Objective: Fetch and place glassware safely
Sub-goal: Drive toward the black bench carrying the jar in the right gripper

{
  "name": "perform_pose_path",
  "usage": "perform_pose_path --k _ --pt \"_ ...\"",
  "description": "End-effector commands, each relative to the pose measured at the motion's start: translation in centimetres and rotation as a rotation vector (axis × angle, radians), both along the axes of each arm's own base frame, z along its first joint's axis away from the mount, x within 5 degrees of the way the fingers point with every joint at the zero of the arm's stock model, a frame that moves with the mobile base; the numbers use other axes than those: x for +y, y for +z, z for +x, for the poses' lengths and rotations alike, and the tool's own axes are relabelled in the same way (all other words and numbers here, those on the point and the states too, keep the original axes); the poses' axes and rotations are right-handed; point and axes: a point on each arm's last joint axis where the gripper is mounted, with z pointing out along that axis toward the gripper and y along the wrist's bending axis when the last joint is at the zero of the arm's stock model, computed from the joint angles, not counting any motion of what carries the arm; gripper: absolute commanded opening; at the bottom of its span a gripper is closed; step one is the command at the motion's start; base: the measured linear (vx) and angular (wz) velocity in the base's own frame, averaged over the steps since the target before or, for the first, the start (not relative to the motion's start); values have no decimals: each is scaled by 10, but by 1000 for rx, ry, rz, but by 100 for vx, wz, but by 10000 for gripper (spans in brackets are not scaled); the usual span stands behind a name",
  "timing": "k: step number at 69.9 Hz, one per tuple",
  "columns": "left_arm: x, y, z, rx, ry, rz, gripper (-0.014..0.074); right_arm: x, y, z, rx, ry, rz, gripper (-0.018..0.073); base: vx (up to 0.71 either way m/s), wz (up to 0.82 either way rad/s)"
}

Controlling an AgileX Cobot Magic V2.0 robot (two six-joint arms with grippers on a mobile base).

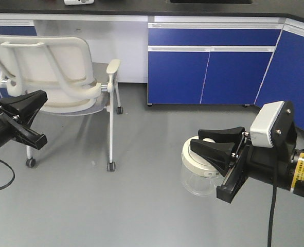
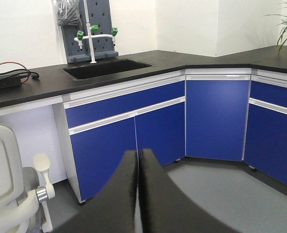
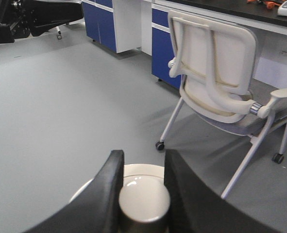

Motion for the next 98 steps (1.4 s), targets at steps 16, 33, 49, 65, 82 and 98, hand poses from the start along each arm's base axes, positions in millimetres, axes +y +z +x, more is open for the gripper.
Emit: perform_pose_path --k 16,33,49,65,82,98 --pt "-1 19 -1 -95 -10 -55 -7 1 20 0 -62 11 86 -1 30 -17" --pt "-1 19 -1 -95 -10 -55 -7 1 20 0 -62 11 86 -1 26 -38" --pt "-1 19 -1 -95 -10 -55 -7 1 20 0 -62 11 86 -1 24 -56" --pt "-1 19 -1 -95 -10 -55 -7 1 20 0 -62 11 86 -1 23 -67" --pt "-1 19 -1 -95 -10 -55 -7 1 20 0 -62 11 86 -1 22 -73" --pt "-1 19 -1 -95 -10 -55 -7 1 20 0 -63 12 86 -1 19 -73"
